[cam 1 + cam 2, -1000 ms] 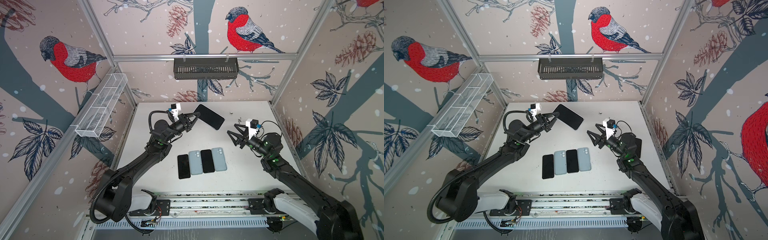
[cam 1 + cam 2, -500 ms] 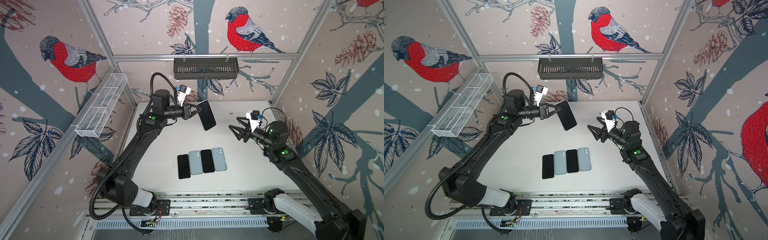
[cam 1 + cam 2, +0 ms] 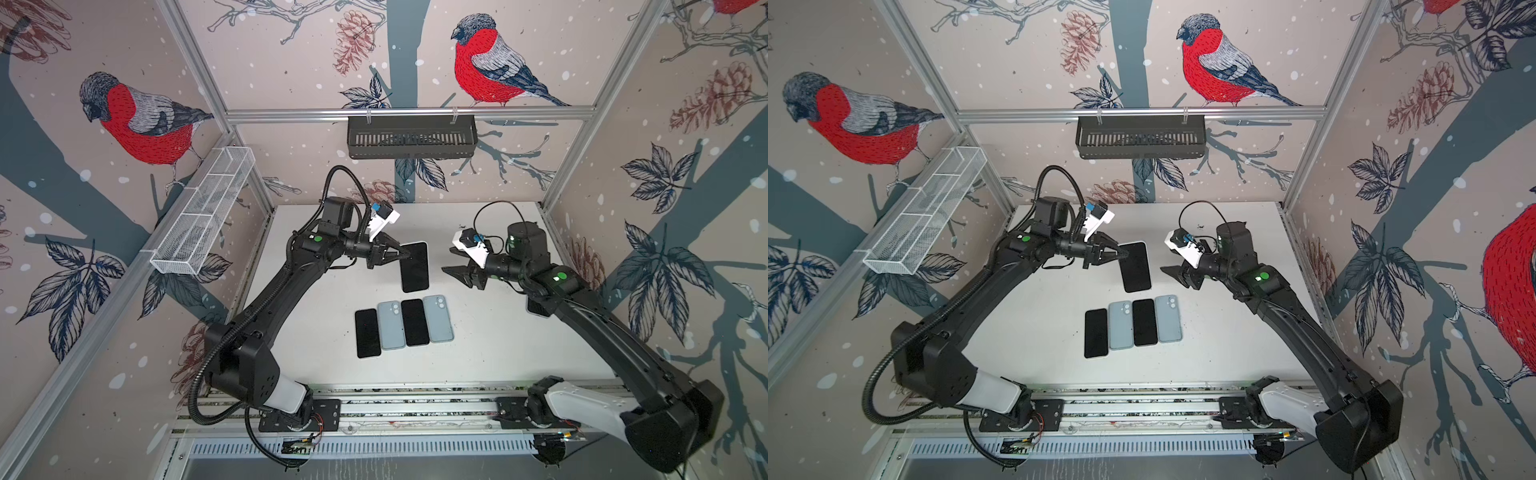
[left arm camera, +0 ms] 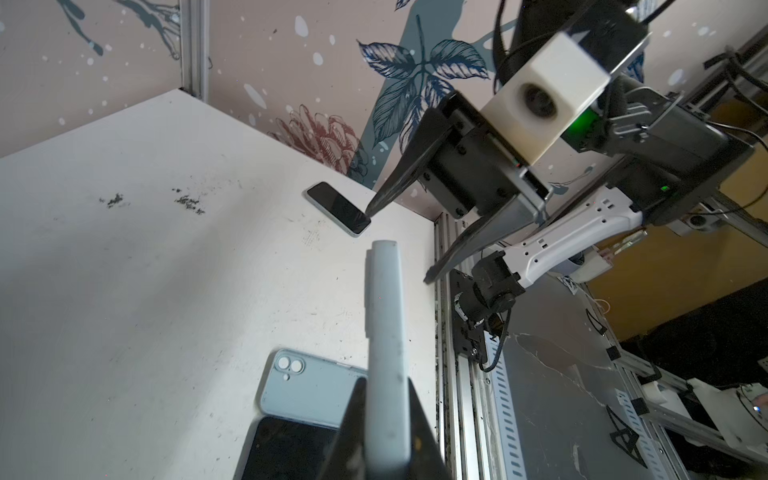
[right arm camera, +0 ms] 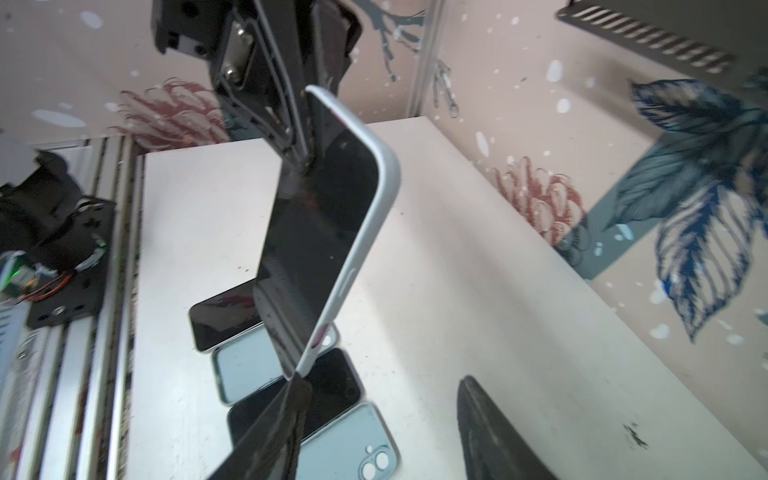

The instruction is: Take the phone out of the phone case

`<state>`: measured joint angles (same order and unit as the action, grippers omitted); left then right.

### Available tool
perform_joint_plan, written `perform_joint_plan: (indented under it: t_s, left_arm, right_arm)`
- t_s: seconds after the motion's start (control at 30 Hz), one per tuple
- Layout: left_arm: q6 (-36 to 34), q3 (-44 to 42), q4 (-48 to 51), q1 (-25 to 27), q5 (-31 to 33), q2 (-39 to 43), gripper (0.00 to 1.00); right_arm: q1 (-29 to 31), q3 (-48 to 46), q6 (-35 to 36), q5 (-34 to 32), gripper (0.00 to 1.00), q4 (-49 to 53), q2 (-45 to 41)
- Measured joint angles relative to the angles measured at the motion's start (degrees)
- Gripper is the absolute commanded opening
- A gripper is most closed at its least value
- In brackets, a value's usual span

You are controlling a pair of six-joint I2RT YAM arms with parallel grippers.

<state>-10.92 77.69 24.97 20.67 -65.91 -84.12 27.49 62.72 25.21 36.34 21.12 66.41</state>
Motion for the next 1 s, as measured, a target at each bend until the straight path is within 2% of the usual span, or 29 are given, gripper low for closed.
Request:
perform_joint_plan:
  t_s: [0.13,0.47,0.8,1.0]
  left_arm:
    - [-0.4,-5.2,-4.2,-0.1,-2.5,3.6,0.00]
    - [2.2,-13.0,-12.3,0.4,-4.4,8.0,0.00]
    - [3.0,-13.8,-14.0,2.0,-4.6,8.2,0.00]
    - [3.0,-13.8,-14.0,2.1,-4.6,8.2,0.00]
  right_arm:
    - [3.0,0.0,4.6,2.2,0.54,3.6,2.4]
    - [8.6,-6.3,8.9,2.2,0.52,4.4,0.8]
    - [9.8,-9.6,10.0,0.7,0.45,3.1,-0.9]
    - [9.8,-9.3,10.6,0.5,0.35,2.6,0.0]
